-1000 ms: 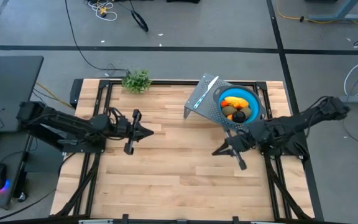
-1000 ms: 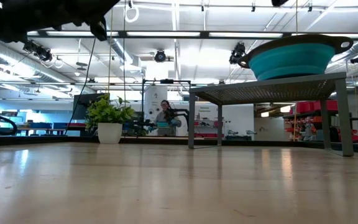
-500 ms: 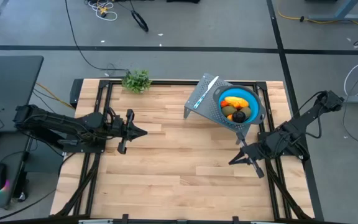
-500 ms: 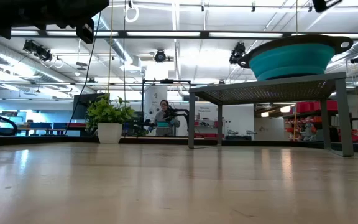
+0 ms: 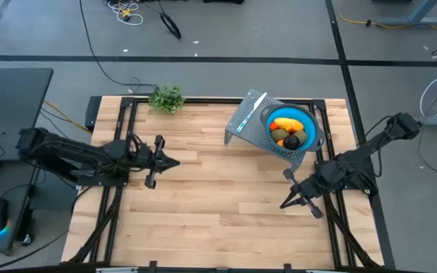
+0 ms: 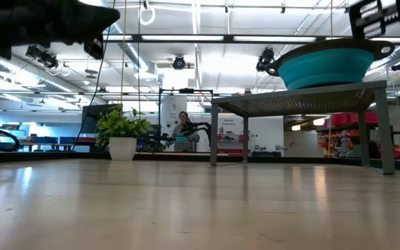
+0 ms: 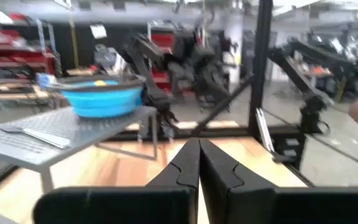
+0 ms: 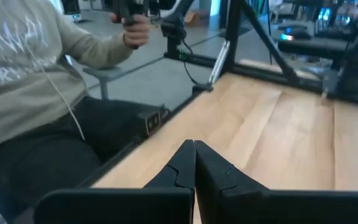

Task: Pick & Place Fruit
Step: Return to Home Position

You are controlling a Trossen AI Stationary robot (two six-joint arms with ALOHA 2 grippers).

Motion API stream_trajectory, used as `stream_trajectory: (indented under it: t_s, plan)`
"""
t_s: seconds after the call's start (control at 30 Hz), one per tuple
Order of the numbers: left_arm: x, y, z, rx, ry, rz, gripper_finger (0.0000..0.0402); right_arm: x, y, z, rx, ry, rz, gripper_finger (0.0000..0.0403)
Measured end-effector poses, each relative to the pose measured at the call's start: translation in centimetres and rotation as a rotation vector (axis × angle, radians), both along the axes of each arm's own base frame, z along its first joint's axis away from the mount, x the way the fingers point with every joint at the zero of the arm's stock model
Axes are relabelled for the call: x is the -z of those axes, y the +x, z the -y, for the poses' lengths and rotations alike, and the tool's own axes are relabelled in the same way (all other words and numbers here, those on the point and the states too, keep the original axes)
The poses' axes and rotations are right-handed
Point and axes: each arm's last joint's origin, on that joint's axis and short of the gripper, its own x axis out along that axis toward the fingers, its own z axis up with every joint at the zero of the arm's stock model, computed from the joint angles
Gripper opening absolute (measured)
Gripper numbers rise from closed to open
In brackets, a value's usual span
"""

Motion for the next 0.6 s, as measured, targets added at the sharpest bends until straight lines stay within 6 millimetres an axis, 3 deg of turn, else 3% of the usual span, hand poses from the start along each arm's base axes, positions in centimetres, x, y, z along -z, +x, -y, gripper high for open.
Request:
stream_trajectory:
  t_s: [0.3, 0.6]
  plan:
    - [3.3, -1.8, -0.8, -0.026, -0.066, 0.082, 0.0005, 3.5, -0.6, 0.7, -0.013, 0.018, -0.084, 0.0003]
    - [3.8, -1.8, -0.7, 0.04, -0.065, 0.033, 0.001, 5.2, -1.5, 1.2, -0.016, 0.039, -0.049, 0.0003]
